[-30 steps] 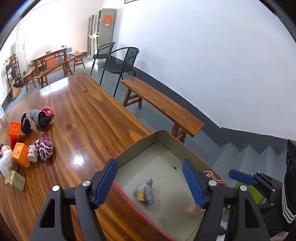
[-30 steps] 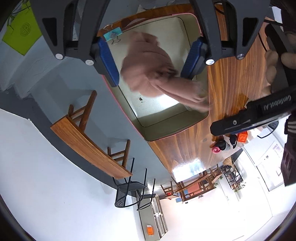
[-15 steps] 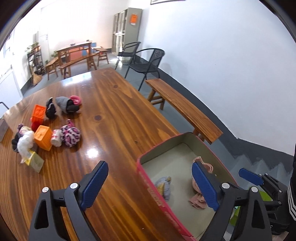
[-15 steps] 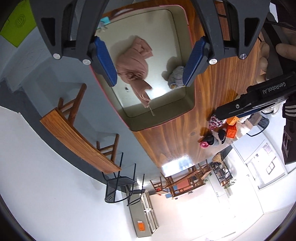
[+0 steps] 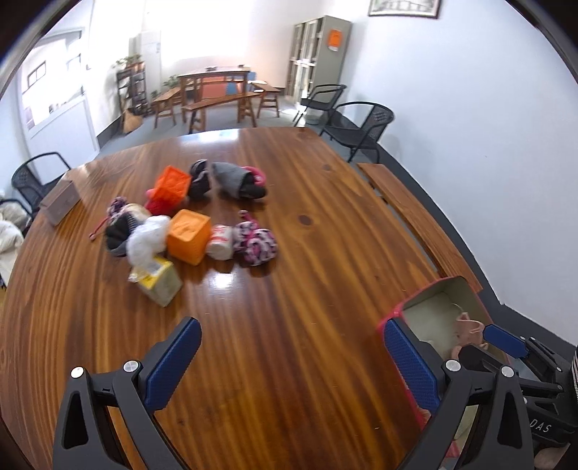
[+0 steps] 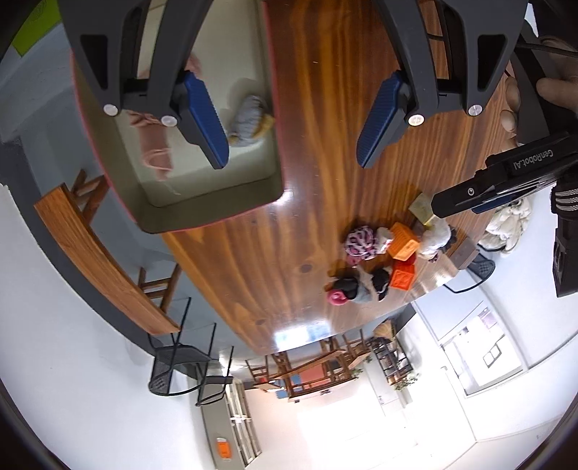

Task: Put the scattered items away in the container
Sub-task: 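Move both grippers back over the table toward the remaining items, then grasp the yellow-white box with the right gripper while the left grasps the grey knit hat, then lift the grey knit hat with the left gripper, regrasping it by its cuff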

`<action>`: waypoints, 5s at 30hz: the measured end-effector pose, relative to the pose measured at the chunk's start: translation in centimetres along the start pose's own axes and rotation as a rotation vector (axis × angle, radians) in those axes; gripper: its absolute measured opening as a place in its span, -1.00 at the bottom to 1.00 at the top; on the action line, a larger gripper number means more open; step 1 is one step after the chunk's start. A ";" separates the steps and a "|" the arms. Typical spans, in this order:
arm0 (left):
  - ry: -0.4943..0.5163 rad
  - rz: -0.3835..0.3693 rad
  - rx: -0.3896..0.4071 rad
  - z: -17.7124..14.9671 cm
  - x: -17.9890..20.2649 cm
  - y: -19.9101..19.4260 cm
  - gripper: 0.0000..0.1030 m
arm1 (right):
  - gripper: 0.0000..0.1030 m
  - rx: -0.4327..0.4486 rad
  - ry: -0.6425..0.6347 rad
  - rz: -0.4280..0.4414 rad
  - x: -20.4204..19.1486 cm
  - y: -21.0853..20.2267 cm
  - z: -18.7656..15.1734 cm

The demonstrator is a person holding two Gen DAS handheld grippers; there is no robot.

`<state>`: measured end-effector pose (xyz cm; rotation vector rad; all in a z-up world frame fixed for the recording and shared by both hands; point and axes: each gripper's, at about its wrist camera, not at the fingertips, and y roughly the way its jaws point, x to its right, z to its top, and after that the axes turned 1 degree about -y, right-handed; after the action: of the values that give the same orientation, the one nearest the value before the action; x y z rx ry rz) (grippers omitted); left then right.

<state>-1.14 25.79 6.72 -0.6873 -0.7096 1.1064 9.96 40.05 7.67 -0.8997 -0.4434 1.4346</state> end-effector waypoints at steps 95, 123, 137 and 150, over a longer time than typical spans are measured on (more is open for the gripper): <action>-0.152 0.026 -0.142 6.4 -22.6 16.3 0.98 | 0.04 -0.188 -0.114 -0.051 -15.6 16.6 2.0; -0.078 0.055 -0.034 5.5 -15.8 6.8 -0.30 | 0.05 -0.061 -0.062 -0.002 -10.4 7.5 0.9; -0.262 0.223 -0.058 1.0 -18.8 10.2 0.93 | 0.05 -0.062 -0.052 -0.002 -7.1 4.5 -0.4; -0.281 0.263 -0.129 0.6 -20.7 13.6 0.06 | 0.06 -0.067 -0.076 -0.025 -6.8 3.9 -0.5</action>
<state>-14.88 10.33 -6.98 -0.7573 -0.9558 1.4259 6.88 33.02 6.12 -0.8927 -0.5610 1.4410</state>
